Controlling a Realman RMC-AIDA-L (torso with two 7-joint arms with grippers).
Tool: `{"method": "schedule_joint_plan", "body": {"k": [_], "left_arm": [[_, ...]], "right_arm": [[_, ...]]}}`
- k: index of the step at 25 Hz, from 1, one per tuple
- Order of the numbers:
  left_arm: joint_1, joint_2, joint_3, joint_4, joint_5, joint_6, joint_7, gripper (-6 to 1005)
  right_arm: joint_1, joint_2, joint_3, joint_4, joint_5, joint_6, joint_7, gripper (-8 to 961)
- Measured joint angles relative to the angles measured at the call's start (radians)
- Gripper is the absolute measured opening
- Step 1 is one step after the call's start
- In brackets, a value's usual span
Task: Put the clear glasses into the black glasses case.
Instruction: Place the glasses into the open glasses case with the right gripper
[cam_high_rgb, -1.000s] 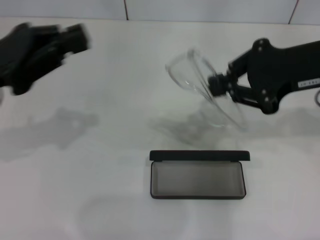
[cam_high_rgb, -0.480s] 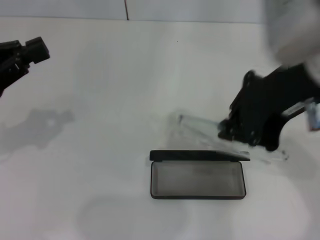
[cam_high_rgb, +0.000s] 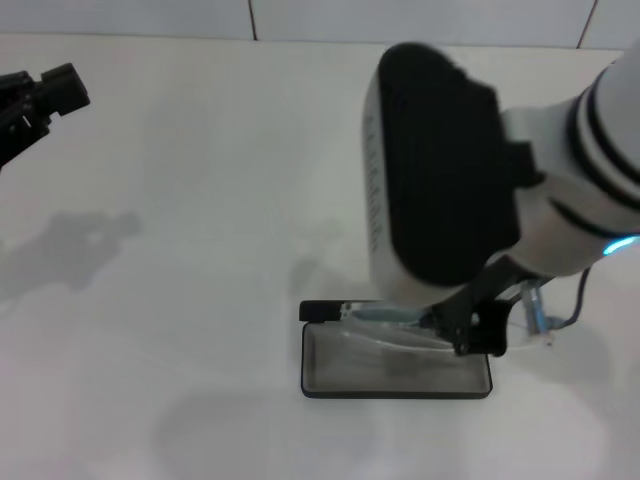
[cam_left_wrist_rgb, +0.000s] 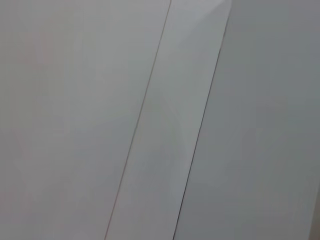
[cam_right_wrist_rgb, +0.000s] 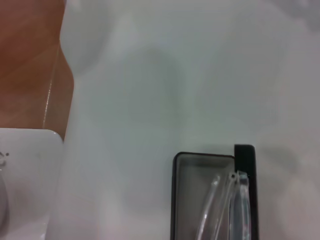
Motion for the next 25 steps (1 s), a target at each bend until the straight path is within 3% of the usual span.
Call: {"method": "schedule_joint_plan", "body": {"k": [12, 25], "left_arm": [[0.012, -0.002, -0.002, -0.025, 0.004, 0.000, 0.011, 89], [-0.005, -0.002, -0.003, -0.026, 0.052, -0.001, 0.011, 90]], "right_arm": [[-0.004, 0.000, -0.231, 0.065, -0.126, 0.153, 0.092, 51], [-0.056, 0.000, -0.287, 0.076, -0.173, 0.265, 0.097, 51]]}}
